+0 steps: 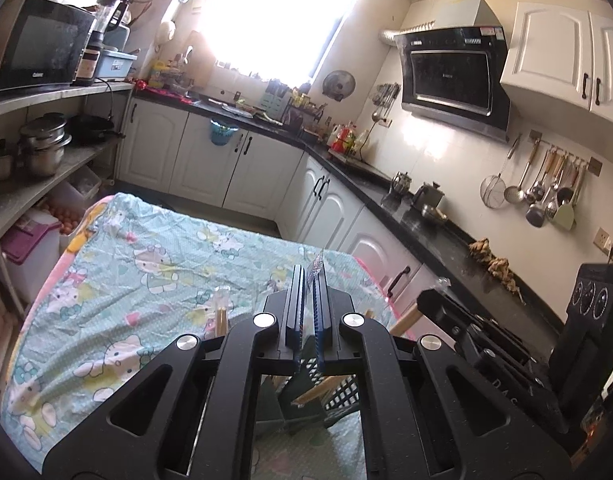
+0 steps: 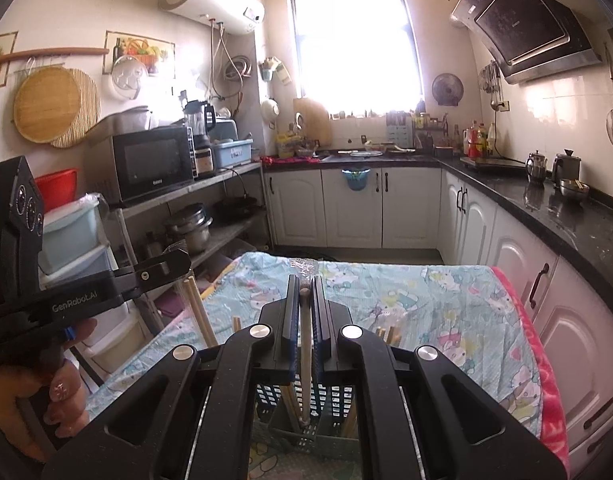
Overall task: Organize utensils
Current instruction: 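Open the left tool to release the chopsticks and withdraw, then move the right tool down toward the loose chopsticks on the cloth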
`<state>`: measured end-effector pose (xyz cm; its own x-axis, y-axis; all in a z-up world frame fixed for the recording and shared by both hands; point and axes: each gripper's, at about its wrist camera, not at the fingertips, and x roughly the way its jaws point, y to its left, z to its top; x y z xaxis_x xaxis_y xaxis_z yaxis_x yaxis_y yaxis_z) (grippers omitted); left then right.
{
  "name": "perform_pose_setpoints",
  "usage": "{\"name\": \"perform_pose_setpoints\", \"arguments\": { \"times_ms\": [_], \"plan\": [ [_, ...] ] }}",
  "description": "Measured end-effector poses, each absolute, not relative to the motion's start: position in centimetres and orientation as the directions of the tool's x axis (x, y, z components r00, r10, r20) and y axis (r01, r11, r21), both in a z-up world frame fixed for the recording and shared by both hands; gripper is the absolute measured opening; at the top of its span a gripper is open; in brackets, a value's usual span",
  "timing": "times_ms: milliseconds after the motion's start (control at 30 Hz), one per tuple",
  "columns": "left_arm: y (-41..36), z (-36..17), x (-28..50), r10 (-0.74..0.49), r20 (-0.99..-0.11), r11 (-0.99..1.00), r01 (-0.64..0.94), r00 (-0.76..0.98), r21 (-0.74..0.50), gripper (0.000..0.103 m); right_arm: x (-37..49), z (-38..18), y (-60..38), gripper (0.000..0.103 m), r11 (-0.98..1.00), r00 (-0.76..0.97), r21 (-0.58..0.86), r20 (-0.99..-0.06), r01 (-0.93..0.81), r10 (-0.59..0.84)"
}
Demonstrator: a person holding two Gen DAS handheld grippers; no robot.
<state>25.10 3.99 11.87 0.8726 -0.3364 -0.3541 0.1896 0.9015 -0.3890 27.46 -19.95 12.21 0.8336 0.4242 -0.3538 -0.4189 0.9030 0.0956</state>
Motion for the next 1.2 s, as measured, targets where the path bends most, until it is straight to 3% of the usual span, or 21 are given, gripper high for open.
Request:
{"name": "perform_pose_setpoints", "arguments": {
  "times_ms": [133, 167, 200, 267, 500, 767, 867, 1200],
  "plan": [
    [3.8, 10.7, 25.4, -0.329, -0.377, 0.908, 0.180, 0.866, -0.378, 0.001, 28.4, 11.0, -19.6, 0.007, 0.908, 0.827, 0.109, -0.380, -0.404, 0.414],
    [3.8, 10.5, 25.5, -0.328, -0.382, 0.909, 0.179, 0.864, -0.375, 0.001, 28.5, 10.8, -19.7, 0.012, 0.908, 0.824, 0.114, -0.387, -0.403, 0.414],
    [3.8, 10.2, 25.5, -0.326, -0.389, 0.911, 0.177, 0.862, -0.372, 0.002, 28.6, 10.6, -19.9, 0.024, 0.908, 0.821, 0.122, -0.393, -0.401, 0.415],
    [3.9, 9.9, 25.3, -0.323, -0.396, 0.913, 0.173, 0.860, -0.369, 0.014, 28.5, 10.2, -20.1, 0.034, 0.908, 0.820, 0.133, -0.392, -0.397, 0.417],
    [4.4, 9.4, 24.5, -0.308, -0.400, 0.917, 0.158, 0.863, -0.366, 0.043, 28.1, 9.9, -21.6, 0.043, 0.909, 0.811, 0.169, -0.411, -0.381, 0.416],
    [5.0, 9.5, 22.7, -0.273, -0.391, 0.926, 0.129, 0.879, -0.356, 0.086, 26.2, 10.3, -22.7, 0.056, 0.910, 0.813, 0.173, -0.409, -0.376, 0.414],
    [5.5, 9.6, 22.0, -0.263, -0.386, 0.926, 0.119, 0.884, -0.359, 0.092, 25.5, 10.5, -23.1, 0.061, 0.913, 0.820, 0.166, -0.404, -0.372, 0.407],
    [7.0, 9.6, 18.9, -0.251, -0.378, 0.920, 0.098, 0.891, -0.380, 0.092, 22.9, 10.4, -24.2, 0.070, 0.915, 0.820, 0.159, -0.407, -0.371, 0.403]
  ]
}}
